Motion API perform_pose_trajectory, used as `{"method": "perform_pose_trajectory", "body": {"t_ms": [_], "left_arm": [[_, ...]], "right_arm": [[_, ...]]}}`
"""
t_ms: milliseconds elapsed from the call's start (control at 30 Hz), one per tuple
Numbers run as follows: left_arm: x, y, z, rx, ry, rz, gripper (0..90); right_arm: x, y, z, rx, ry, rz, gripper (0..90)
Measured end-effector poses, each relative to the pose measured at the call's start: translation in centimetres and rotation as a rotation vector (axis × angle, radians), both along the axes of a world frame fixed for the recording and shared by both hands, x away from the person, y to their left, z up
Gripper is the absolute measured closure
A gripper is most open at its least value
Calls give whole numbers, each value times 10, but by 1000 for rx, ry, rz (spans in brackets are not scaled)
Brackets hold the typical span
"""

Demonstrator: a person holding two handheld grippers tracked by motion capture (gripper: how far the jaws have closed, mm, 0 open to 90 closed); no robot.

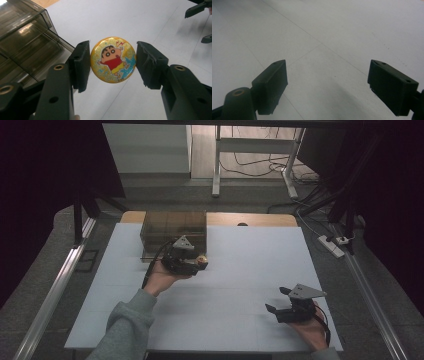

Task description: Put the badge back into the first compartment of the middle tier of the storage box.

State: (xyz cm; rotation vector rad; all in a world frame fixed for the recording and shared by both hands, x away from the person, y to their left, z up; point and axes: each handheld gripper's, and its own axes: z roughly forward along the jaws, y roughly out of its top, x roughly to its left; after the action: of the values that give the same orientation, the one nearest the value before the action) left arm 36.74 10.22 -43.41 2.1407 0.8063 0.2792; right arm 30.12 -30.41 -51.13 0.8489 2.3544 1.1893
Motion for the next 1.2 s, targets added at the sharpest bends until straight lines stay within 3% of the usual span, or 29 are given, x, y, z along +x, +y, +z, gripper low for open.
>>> {"method": "perform_pose_trajectory", "body": {"t_ms": [567,1200], "left_arm": [[10,25,14,-26,-31,51,469],[10,59,15,-34,-36,131,469]], "right_arm": [[0,-2,0,5,2,-11,159],[0,-1,0,2,4,-12,159]]}}
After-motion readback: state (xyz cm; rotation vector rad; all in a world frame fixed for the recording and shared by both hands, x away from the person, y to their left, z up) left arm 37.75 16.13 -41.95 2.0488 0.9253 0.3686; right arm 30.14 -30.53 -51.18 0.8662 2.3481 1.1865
